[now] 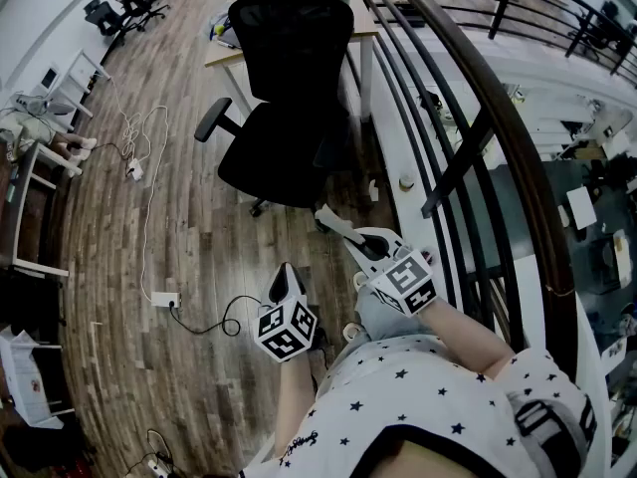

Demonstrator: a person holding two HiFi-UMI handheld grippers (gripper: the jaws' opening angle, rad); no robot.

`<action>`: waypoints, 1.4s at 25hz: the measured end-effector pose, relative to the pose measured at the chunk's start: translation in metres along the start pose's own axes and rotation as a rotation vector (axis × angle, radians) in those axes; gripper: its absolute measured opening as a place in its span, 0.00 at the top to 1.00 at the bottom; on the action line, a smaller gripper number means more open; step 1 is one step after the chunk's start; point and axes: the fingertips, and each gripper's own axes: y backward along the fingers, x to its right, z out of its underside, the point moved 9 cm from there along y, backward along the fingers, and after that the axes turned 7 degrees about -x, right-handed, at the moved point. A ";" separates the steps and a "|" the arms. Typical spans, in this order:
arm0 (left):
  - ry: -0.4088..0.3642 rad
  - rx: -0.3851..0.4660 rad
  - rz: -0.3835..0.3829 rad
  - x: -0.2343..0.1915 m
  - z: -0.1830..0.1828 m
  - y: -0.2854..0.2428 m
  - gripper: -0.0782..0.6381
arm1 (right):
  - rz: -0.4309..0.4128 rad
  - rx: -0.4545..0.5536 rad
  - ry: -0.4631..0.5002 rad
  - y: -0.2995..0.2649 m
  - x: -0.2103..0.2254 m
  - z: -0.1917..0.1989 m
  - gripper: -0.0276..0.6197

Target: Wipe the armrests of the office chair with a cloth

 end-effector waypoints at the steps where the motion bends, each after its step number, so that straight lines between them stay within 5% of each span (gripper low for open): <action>1: -0.004 0.001 0.001 0.000 0.002 0.004 0.88 | 0.000 0.003 0.004 0.002 -0.003 0.001 0.92; 26: -0.004 -0.002 0.035 -0.019 0.017 0.035 0.88 | -0.040 0.007 0.050 0.010 -0.053 0.005 0.92; 35: 0.009 -0.028 0.054 -0.022 0.008 0.008 0.88 | -0.008 0.016 0.008 -0.004 -0.031 0.003 0.92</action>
